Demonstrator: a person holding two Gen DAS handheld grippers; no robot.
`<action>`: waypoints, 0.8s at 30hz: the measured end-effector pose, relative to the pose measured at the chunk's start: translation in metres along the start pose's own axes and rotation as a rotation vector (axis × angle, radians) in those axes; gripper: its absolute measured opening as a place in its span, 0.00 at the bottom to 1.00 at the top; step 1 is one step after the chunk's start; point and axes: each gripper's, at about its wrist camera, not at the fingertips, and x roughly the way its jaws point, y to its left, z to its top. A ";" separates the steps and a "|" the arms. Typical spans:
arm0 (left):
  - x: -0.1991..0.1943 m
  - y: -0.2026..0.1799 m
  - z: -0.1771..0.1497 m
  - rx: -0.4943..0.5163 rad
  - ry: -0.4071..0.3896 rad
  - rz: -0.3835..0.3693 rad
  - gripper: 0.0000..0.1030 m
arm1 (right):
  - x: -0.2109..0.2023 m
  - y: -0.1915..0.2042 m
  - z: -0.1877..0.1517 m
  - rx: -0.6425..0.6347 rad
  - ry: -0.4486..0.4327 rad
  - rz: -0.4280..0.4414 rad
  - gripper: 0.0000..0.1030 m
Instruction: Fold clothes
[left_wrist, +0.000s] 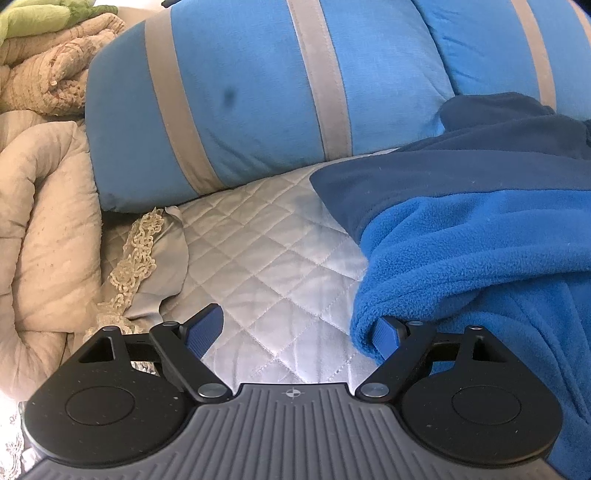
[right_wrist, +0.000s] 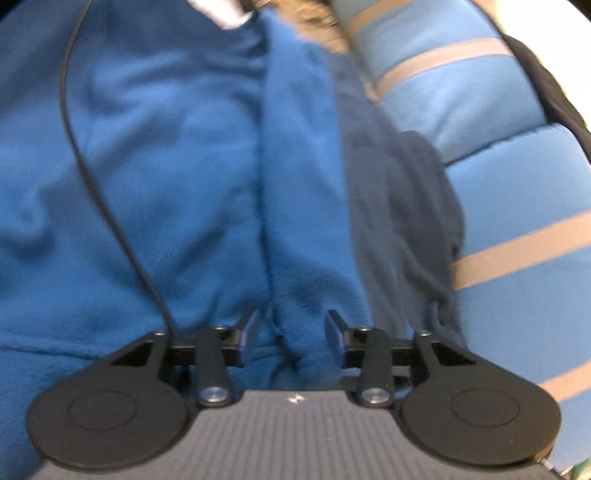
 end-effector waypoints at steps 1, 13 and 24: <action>0.000 0.000 0.000 0.000 -0.001 -0.001 0.82 | 0.004 0.005 0.002 -0.036 0.017 -0.008 0.45; -0.001 -0.001 -0.005 0.024 -0.029 -0.005 0.82 | 0.026 0.028 0.015 -0.210 0.133 -0.073 0.10; -0.012 -0.031 -0.011 0.460 -0.169 0.093 0.83 | 0.003 0.019 0.018 -0.123 0.150 0.021 0.09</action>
